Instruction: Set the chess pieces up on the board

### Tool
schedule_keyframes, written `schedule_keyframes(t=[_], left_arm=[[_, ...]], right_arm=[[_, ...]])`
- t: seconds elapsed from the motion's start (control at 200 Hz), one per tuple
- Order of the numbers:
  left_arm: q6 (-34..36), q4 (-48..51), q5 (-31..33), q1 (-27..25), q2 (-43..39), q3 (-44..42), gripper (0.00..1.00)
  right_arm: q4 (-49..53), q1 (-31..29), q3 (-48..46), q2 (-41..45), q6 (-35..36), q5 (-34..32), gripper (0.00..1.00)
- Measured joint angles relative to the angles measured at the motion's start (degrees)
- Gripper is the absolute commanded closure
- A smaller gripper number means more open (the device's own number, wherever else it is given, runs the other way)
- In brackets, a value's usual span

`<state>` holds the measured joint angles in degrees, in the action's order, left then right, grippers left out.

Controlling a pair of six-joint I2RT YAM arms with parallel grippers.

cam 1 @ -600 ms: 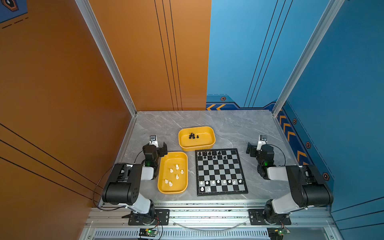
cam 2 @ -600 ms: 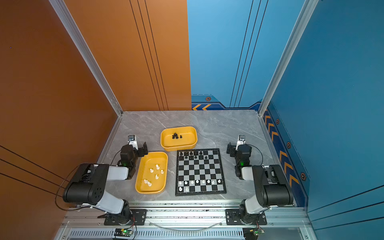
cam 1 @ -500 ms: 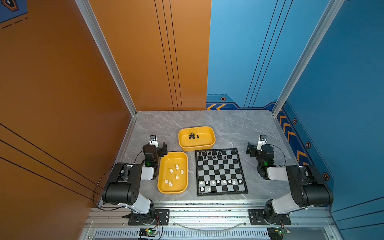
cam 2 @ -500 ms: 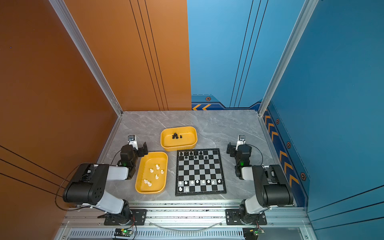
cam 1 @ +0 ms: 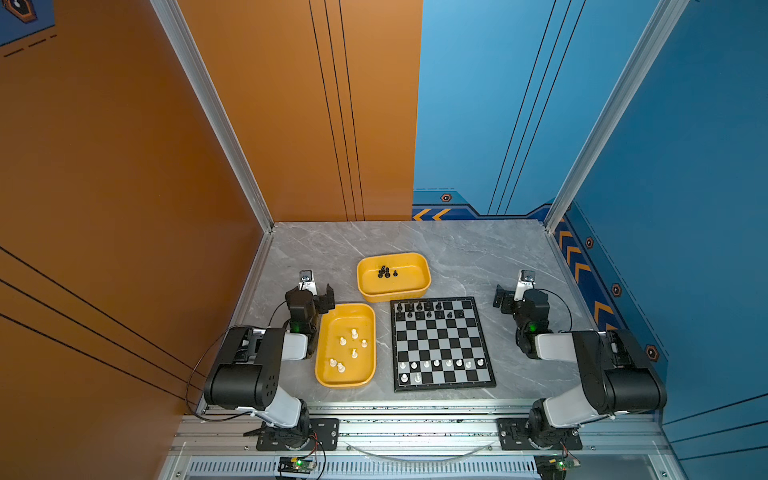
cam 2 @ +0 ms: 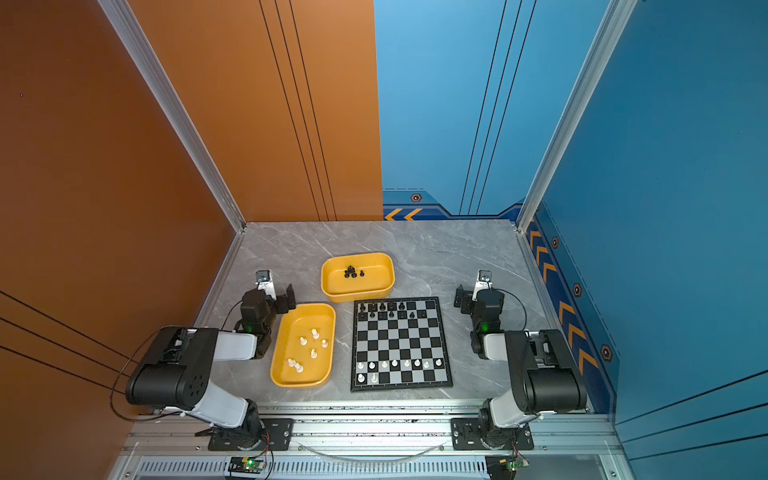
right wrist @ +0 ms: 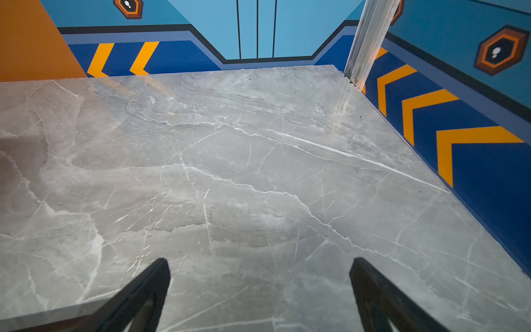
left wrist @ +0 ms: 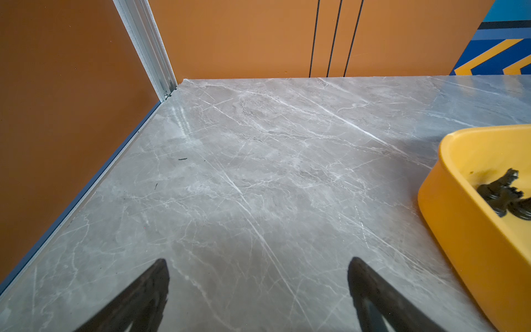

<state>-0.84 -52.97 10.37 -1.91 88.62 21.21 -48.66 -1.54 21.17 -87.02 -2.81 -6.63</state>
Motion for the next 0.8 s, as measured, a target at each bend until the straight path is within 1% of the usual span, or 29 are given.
schedule_keyframes(t=[0.801], left_arm=[[-0.07,0.42,-0.37,0.13,-0.02,0.20,0.02]], right_arm=[[0.00,-0.26,0.00,0.00,0.00,-0.13,0.00]])
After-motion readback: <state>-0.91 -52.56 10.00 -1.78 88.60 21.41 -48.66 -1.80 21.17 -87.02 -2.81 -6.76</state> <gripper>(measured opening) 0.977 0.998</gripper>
